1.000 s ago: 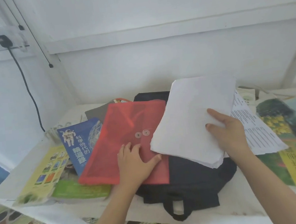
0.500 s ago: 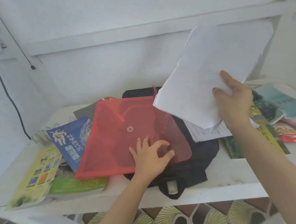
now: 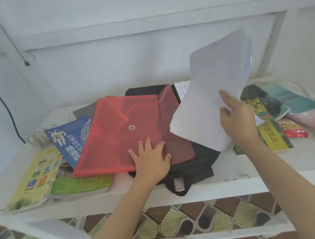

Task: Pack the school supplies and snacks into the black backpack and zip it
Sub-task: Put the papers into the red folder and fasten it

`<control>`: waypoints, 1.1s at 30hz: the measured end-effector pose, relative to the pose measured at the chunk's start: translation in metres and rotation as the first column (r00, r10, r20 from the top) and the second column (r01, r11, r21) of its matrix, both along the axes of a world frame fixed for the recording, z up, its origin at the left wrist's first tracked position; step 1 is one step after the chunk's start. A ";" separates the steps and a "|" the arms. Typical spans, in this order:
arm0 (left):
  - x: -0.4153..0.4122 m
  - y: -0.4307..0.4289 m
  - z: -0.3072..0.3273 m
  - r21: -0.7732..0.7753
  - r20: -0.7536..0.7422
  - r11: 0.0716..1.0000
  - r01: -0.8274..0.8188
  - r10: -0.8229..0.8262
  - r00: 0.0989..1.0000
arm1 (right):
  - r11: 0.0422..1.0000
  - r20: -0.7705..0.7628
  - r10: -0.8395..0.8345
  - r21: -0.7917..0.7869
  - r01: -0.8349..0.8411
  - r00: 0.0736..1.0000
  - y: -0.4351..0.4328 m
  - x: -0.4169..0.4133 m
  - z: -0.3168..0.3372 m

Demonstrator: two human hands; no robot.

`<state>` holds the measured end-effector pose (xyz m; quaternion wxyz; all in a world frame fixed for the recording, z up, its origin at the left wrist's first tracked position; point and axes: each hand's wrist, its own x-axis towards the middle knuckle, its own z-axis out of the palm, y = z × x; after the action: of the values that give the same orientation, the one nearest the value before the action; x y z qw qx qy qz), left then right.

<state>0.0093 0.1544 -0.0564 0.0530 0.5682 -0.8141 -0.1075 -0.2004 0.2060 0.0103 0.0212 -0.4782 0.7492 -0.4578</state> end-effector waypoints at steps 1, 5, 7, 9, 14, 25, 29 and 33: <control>0.001 0.001 -0.001 -0.009 -0.006 1.000 -0.010 0.010 1.000 | 1.000 0.001 -0.003 0.014 0.003 1.000 0.002 0.001 -0.002; 0.001 0.005 0.001 -0.069 -0.017 0.997 -0.021 0.020 1.000 | 0.999 0.002 0.009 0.037 -0.010 1.000 0.006 0.002 -0.007; 0.000 0.006 0.003 -0.118 -0.040 0.993 -0.029 0.024 0.999 | 0.999 0.005 0.014 0.041 -0.014 1.000 0.006 0.001 -0.008; 0.001 0.006 0.005 -0.158 -0.076 0.985 -0.071 0.059 0.995 | 0.999 -0.002 0.026 0.044 -0.026 1.000 0.005 0.000 -0.008; 0.004 0.005 0.004 -0.179 -0.144 0.970 -0.167 0.142 0.979 | 0.996 0.014 0.071 0.052 -0.072 0.997 0.000 -0.008 -0.007; 0.001 0.010 0.012 -0.211 -0.100 0.925 -0.315 0.300 0.949 | 0.967 0.267 0.221 0.065 -0.246 0.938 -0.024 -0.045 0.004; -0.003 0.008 0.012 -0.231 -0.093 0.911 -0.341 0.328 0.940 | 0.949 0.443 0.283 0.002 -0.316 0.851 -0.031 -0.065 0.014; -0.009 0.005 0.012 -0.240 -0.081 0.910 -0.339 0.330 0.941 | 0.910 0.554 0.376 -0.071 -0.408 0.743 -0.033 -0.080 0.024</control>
<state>-0.0001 0.1594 -0.0445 0.1575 0.6857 -0.7106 -0.0042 -0.2800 0.1733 0.0343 0.3469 -0.4701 0.6048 -0.5412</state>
